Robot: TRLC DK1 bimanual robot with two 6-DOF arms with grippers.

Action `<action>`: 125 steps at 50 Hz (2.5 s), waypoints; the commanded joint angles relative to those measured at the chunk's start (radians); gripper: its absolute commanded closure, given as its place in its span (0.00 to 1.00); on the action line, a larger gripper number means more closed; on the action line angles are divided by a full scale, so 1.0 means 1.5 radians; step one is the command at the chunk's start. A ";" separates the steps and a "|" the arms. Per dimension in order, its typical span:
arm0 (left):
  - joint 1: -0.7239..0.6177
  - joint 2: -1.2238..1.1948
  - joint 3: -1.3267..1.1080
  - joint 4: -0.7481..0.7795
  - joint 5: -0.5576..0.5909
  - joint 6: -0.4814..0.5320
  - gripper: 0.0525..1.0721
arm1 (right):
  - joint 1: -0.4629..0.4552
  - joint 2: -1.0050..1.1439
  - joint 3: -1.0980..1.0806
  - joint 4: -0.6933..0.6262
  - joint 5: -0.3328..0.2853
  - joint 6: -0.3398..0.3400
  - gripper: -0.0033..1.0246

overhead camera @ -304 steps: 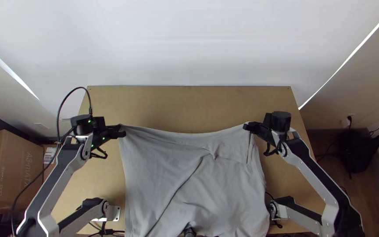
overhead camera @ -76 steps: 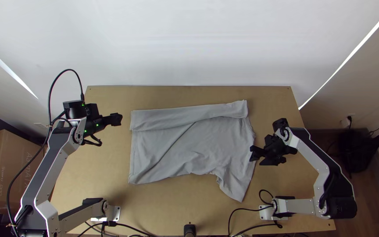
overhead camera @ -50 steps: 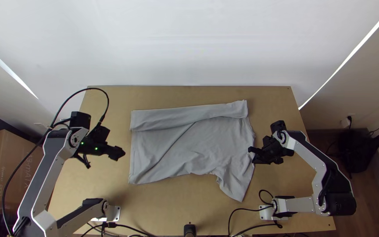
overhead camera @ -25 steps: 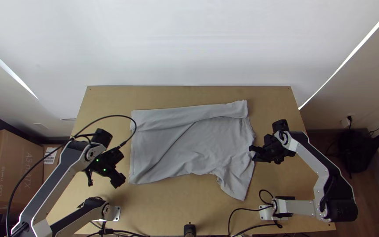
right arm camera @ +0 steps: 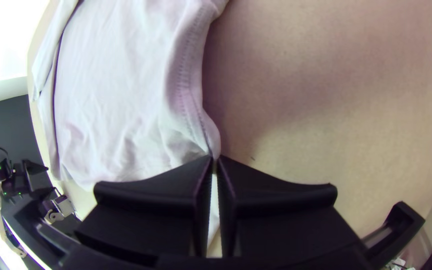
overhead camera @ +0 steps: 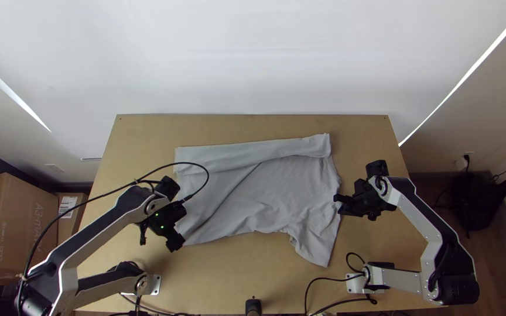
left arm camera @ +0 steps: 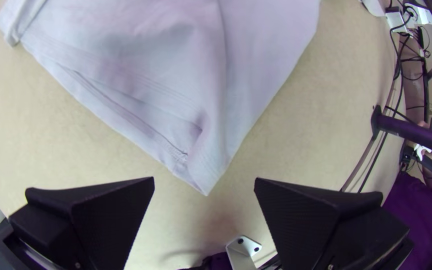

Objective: Fold the t-shirt

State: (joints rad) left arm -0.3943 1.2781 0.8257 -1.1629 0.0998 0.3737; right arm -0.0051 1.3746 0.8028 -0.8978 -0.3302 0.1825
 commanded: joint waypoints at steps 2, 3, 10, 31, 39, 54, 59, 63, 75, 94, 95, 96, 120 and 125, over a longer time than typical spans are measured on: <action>-0.004 0.041 -0.026 0.008 -0.003 -0.008 0.06 | -0.006 -0.015 -0.018 0.000 -0.001 0.013 0.97; -0.004 0.045 -0.028 0.008 -0.003 -0.007 0.08 | -0.006 -0.015 -0.018 0.000 -0.002 0.013 0.97; -0.003 0.047 -0.046 0.027 -0.003 -0.008 0.39 | -0.005 -0.018 -0.023 0.004 -0.002 0.013 0.97; 0.120 -0.003 -0.080 0.119 0.043 0.051 0.98 | -0.025 -0.025 -0.040 0.021 0.000 0.003 0.97; 0.221 -0.026 -0.086 0.103 0.044 0.120 0.98 | -0.046 -0.023 -0.047 0.036 0.018 -0.009 0.97; 0.235 -0.082 -0.045 0.101 0.046 0.107 0.98 | -0.005 -0.058 -0.015 0.034 0.020 0.023 0.97; 0.226 -0.082 -0.004 0.103 0.057 0.081 0.98 | -0.003 -0.065 0.015 0.026 0.020 0.025 0.97; 0.226 -0.079 0.026 0.112 0.061 0.066 0.98 | -0.004 -0.077 0.036 0.026 0.020 0.020 0.97; 0.229 -0.047 0.082 0.139 0.073 0.044 0.98 | 0.002 -0.100 0.116 0.035 0.020 0.002 0.97; 0.244 0.056 0.206 0.181 0.076 0.026 0.98 | 0.033 0.033 0.254 0.034 0.014 -0.013 0.97; 0.245 0.062 0.215 0.183 0.076 0.023 0.98 | 0.034 0.038 0.262 0.034 0.014 -0.014 0.97; 0.245 0.068 0.226 0.184 0.076 0.018 0.98 | 0.034 0.045 0.271 0.035 0.013 -0.014 0.97; 0.255 0.266 0.426 0.238 0.078 -0.020 0.98 | 0.039 0.308 0.561 0.038 0.014 -0.012 0.97; 0.263 0.319 0.469 0.245 0.078 -0.025 0.98 | 0.039 0.371 0.621 0.038 0.014 -0.009 0.97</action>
State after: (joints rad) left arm -0.0166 1.6863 1.4559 -0.8108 0.2024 0.3538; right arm 0.0460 1.8450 1.6482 -0.8463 -0.3073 0.1741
